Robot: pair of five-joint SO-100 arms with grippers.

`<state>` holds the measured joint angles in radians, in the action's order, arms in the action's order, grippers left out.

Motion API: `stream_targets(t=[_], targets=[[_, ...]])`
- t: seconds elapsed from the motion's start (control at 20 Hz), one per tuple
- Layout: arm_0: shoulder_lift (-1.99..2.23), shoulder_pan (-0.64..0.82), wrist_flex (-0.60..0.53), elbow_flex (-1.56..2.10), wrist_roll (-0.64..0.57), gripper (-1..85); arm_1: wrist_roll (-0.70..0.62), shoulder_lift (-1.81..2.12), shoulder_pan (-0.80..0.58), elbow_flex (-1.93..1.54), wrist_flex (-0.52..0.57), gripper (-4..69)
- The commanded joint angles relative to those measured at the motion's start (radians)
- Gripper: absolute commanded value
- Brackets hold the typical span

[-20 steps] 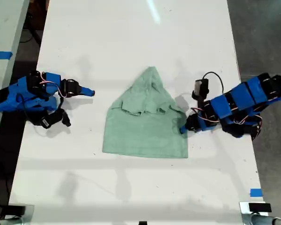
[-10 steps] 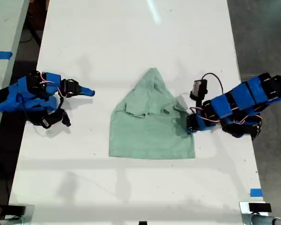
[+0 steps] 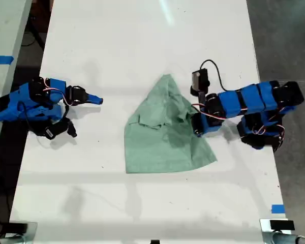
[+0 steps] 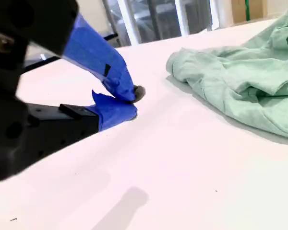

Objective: Fold t shirt

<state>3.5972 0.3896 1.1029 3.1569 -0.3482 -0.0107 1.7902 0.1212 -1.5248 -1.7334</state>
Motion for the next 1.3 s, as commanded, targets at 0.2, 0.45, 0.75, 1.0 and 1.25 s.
stream_targets(t=[0.2,0.45,0.75,1.0,1.25], targets=[[0.008,-0.003,-0.012,-0.011,-0.012,-0.2,-0.179,-0.598,-0.028,0.635,0.044,0.8],[0.008,-0.006,-0.011,-0.011,-0.015,-0.2,-0.213,-0.798,-0.017,0.669,0.163,32.5],[0.008,-0.008,-0.009,-0.012,-0.017,-0.2,-0.212,-0.612,-0.021,0.678,0.009,34.4],[0.008,-0.008,-0.009,-0.014,-0.018,-0.2,-0.239,-0.23,-0.014,0.572,-0.011,34.4],[0.008,-0.008,-0.008,-0.014,-0.018,-0.2,-0.186,0.393,-0.084,0.023,-0.011,29.6]])
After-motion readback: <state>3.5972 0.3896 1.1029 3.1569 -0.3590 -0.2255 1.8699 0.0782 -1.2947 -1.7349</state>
